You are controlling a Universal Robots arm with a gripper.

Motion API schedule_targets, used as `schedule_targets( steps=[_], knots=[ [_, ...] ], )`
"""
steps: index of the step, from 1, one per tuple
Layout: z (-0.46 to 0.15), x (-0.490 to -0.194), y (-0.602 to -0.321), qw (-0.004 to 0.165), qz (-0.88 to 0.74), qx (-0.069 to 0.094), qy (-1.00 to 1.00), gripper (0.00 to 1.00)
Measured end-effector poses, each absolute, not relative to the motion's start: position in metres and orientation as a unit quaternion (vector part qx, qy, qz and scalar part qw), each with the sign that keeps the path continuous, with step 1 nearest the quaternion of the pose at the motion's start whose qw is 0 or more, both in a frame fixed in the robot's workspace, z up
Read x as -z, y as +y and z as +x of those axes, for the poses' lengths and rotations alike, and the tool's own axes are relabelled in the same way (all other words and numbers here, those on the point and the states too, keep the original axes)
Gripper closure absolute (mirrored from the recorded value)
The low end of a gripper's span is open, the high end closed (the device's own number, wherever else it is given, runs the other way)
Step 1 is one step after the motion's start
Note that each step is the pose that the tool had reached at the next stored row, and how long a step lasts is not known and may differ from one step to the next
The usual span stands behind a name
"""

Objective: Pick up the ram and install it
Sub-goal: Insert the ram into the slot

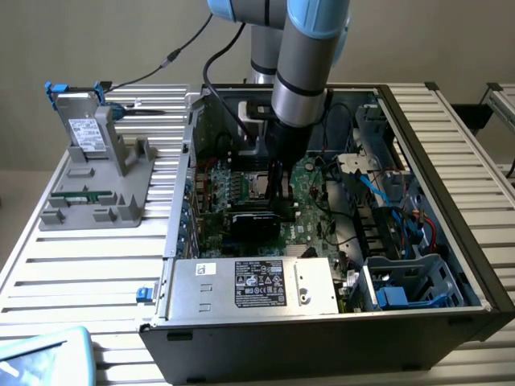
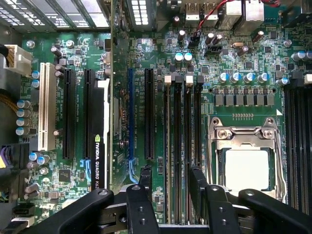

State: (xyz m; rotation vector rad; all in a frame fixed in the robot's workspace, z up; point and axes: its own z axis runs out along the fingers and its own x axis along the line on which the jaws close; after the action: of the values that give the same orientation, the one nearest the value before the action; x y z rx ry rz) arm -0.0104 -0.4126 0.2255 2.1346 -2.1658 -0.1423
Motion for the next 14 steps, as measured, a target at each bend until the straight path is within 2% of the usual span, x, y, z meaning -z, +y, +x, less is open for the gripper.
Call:
schedule_targets(
  steps=[14],
  knots=[
    [-0.0107,-0.2307,-0.4111,0.049,0.699,0.047,-0.712,0.55]
  ],
)
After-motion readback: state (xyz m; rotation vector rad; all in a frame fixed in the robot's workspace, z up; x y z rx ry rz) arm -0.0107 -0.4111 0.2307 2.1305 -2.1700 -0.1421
